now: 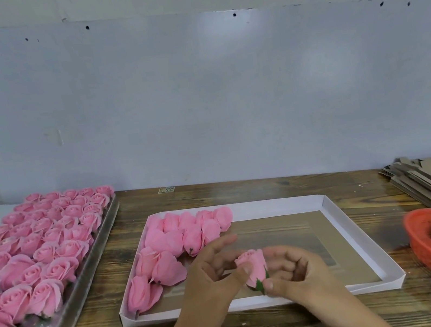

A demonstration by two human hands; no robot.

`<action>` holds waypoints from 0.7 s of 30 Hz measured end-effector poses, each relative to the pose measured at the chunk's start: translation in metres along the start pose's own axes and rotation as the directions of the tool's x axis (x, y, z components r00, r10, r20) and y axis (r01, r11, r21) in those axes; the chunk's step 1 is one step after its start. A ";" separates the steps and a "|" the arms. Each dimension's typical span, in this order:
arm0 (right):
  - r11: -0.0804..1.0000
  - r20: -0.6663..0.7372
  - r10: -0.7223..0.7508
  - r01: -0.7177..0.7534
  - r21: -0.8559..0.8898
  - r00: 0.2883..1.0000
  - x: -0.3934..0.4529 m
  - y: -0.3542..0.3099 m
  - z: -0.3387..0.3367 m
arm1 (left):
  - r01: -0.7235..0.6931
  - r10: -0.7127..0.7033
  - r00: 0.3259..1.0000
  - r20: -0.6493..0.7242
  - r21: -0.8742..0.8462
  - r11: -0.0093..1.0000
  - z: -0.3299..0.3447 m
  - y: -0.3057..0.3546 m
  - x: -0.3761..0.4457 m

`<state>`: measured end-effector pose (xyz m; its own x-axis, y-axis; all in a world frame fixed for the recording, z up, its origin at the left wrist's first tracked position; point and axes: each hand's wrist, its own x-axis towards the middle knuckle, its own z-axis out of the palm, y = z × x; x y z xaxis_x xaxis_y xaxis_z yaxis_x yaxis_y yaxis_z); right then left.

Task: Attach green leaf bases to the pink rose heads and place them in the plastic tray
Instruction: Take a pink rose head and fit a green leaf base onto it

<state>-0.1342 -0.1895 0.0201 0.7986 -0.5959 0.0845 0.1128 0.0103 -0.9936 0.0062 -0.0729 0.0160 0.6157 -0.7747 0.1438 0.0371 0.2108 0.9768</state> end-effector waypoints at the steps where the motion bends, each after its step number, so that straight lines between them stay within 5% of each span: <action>1: 1.000 0.047 0.007 -0.007 -0.017 0.999 -0.001 -0.001 0.003 | -0.006 0.006 1.000 0.003 -0.006 1.000 0.000 -0.001 0.000; 5: 0.996 0.098 -0.001 0.010 -0.088 0.995 -0.003 -0.002 0.008 | -0.030 0.028 0.997 0.070 0.021 0.999 0.000 -0.006 0.001; 13: 0.974 -0.146 -0.131 0.100 -0.203 0.980 -0.003 0.002 0.008 | -0.059 0.045 0.996 0.072 0.202 0.978 0.002 -0.014 0.004; 21: 0.989 -0.031 -0.078 0.074 -0.128 0.996 -0.002 -0.001 0.005 | -0.060 0.048 0.997 0.068 0.185 0.981 0.001 -0.014 0.006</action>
<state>-0.1328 -0.1849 0.0210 0.7686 -0.6195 0.1598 0.0947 -0.1368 -0.9861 0.0089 -0.0809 0.0032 0.5621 -0.8023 0.2009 -0.1461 0.1427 0.9789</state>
